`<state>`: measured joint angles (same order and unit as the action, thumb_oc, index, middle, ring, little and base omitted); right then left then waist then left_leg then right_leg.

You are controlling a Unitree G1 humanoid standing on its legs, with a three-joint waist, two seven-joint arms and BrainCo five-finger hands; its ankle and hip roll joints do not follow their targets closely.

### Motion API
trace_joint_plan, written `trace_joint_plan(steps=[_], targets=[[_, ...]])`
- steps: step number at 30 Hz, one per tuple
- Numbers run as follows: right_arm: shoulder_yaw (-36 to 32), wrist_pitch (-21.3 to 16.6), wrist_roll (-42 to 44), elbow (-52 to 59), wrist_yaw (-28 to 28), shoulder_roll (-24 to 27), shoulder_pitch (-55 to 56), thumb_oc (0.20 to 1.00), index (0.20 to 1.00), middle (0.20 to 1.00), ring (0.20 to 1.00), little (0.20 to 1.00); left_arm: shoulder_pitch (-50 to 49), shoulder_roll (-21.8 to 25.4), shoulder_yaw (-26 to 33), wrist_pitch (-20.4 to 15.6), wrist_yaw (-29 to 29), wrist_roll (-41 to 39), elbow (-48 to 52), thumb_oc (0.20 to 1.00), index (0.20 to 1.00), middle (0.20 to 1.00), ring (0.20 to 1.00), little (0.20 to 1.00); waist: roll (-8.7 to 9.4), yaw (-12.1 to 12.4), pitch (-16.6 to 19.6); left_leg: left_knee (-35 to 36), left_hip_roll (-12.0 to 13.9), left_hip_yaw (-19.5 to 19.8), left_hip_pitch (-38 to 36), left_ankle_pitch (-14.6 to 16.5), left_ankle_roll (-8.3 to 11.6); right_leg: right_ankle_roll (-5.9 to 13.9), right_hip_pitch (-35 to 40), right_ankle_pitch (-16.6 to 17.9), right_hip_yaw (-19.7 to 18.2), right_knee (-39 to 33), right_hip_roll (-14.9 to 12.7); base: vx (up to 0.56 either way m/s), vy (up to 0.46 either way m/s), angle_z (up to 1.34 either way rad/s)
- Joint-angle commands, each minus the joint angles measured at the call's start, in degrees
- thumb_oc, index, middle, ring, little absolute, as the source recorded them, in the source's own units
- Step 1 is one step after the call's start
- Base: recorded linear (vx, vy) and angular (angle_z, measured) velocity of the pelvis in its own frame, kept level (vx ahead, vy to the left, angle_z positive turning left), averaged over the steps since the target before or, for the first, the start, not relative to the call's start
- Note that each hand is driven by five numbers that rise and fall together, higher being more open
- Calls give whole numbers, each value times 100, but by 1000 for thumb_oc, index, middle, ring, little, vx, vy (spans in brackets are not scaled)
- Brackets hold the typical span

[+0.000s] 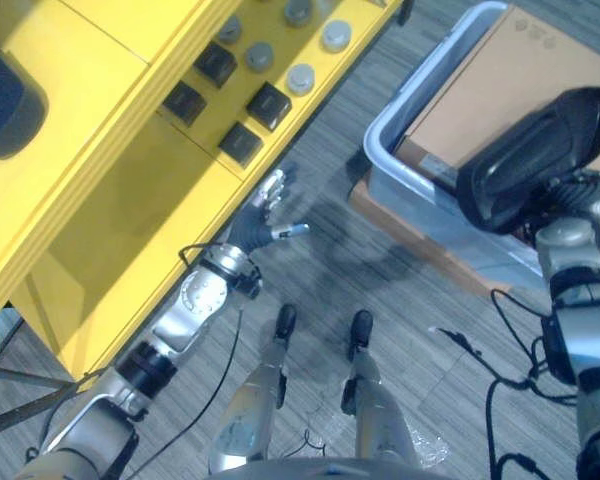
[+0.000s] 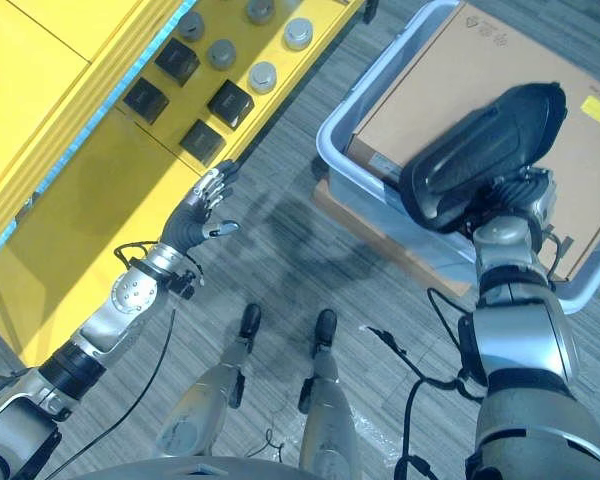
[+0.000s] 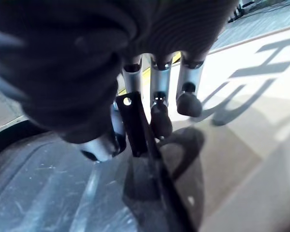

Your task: Move parts from the plastic box to the shelf.

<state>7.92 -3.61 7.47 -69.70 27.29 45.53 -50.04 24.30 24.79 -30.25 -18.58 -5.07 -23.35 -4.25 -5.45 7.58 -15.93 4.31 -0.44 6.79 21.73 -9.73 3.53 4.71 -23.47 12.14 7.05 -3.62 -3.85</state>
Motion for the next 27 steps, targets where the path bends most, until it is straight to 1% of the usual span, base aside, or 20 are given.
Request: trace_joint_plan(steps=[1, 4, 5, 6, 8, 11, 15, 18, 20, 21, 22, 23, 25, 26, 27], targets=[[128, -125, -103, 258, 500, 170, 483, 200, 200, 200, 200, 200, -147, 180, 247, -280, -79, 182, 289, 1000, 1000, 1000, 1000, 1000, 260, -109, 128, -424, 380, -638, -295, 1220, 275, 732, 154, -1467, -488, 788, -285, -20, -36, -11], [-81, -89, -649, 1225, 679, 225, 1013, 200, 200, 200, 200, 200, -403, 284, 491, -237, -36, 160, 348, 1000, 1000, 1000, 1000, 1000, 392, -219, 246, -480, 453, -698, -469, 1307, 261, 695, 304, -1528, -499, 824, -279, 2, -36, -10], [-92, -85, -652, 1235, 680, 223, 1026, 200, 200, 200, 200, 200, -404, 287, 486, -236, -36, 160, 350, 1000, 1000, 1000, 1000, 1000, 395, -214, 244, -478, 453, -699, -476, 1307, 261, 695, 310, -1528, -500, 823, -279, 28, -55, -10], [-246, -27, -1288, 2212, 746, 284, 1560, 200, 200, 200, 200, 200, -483, 420, 676, -194, -28, 298, 331, 1000, 1000, 1000, 1000, 1000, 492, -313, 359, -472, 522, -771, -677, 1364, 275, 682, 478, -1595, -513, 838, -271, 34, -55, -17], [-476, 35, -1895, 2840, 776, 386, 1953, 200, 200, 200, 200, 200, -499, 587, 827, -117, -21, 651, 343, 1000, 1000, 1000, 1000, 1000, 581, -393, 500, -467, 598, -837, -895, 1447, 273, 656, 651, -1669, -536, 854, -257, 70, -64, -19], [-760, 111, -2653, 3714, 638, 514, 2621, 200, 200, 200, 200, 200, -505, 755, 942, -5, 28, 1062, 385, 1000, 1000, 1000, 1000, 1000, 719, -532, 785, -446, 667, -936, -1202, 1498, 266, 633, 895, -1728, -532, 849, -256, 101, -45, -13], [-1133, 121, -3563, 4742, 373, 811, 3377, 200, 200, 200, 200, 200, -403, 827, 1034, 125, 184, 1220, 407, 1000, 1000, 1000, 1000, 1000, 869, -702, 1124, -402, 735, -1088, -1717, 1595, 286, 637, 1300, -1833, -556, 853, -211, 96, -27, -4], [-1437, 99, -4032, 5392, 245, 970, 3839, 200, 200, 200, 200, 200, -304, 609, 994, 250, 232, 1208, 189, 1000, 1000, 1000, 1000, 1000, 953, -831, 1350, -360, 767, -1218, -2045, 1642, 299, 657, 1553, -1868, -572, 864, -187, 60, -5, -17], [-1627, 84, -4201, 5780, 179, 986, 4052, 200, 200, 200, 200, 200, -264, 412, 954, 336, 232, 1151, -7, 1000, 1000, 1000, 1000, 1000, 993, -872, 1457, -354, 783, -1295, -2204, 1608, 300, 664, 1677, -1834, -594, 875, -186, 0, 0, 0], [-1627, 84, -4201, 5780, 179, 986, 4052, 200, 200, 200, 200, 200, -264, 412, 954, 336, 232, 1151, -7, 1000, 1000, 1000, 1000, 1000, 993, -872, 1457, -354, 783, -1295, -2204, 1608, 300, 664, 1677, -1834, -594, 875, -186, 16, 30, -11], [-1751, 98, -4408, 6173, 92, 957, 4263, 200, 200, 200, 200, 200, -307, 34, 861, 488, 254, 935, -347, 1000, 1000, 1000, 1000, 1000, 1025, -925, 1599, -341, 803, -1407, -2457, 1662, 287, 670, 1868, -1851, -628, 901, -179, 54, 49, -20], [-1753, 145, -4493, 6268, 95, 967, 4256, 200, 200, 200, 200, 200, -317, -170, 794, 567, 239, 798, -571, 1000, 1000, 1000, 1000, 1000, 1035, -949, 1649, -346, 808, -1443, -2548, 1685, 280, 681, 1933, -1855, -642, 914, -177, 89, 56, -27], [-1757, 150, -4496, 6275, 90, 970, 4265, 200, 200, 200, 200, 200, -312, -180, 790, 560, 240, 797, -587, 1000, 1000, 1000, 1000, 1000, 1019, -943, 1650, -331, 816, -1450, -2593, 1735, 281, 690, 1970, -1904, -638, 912, -171, 40, 30, -18], [-1637, 212, -4624, 6456, 93, 849, 4162, 200, 200, 200, 200, 200, -406, -525, 654, 691, 216, 585, -943, 1000, 1000, 1000, 1000, 1000, 1034, -984, 1739, -372, 816, -1557, -2759, 1753, 233, 692, 2072, -1855, -729, 938, -149, 21, 42, -18], [-1603, 216, -4654, 6555, 109, 808, 4115, 200, 200, 200, 200, 200, -451, -630, 606, 748, 228, 487, -1031, 1000, 1000, 1000, 1000, 1000, 1032, -1000, 1784, -378, 823, -1603, -2837, 1768, 226, 693, 2121, -1855, -754, 942, -136, 21, 42, -18]])
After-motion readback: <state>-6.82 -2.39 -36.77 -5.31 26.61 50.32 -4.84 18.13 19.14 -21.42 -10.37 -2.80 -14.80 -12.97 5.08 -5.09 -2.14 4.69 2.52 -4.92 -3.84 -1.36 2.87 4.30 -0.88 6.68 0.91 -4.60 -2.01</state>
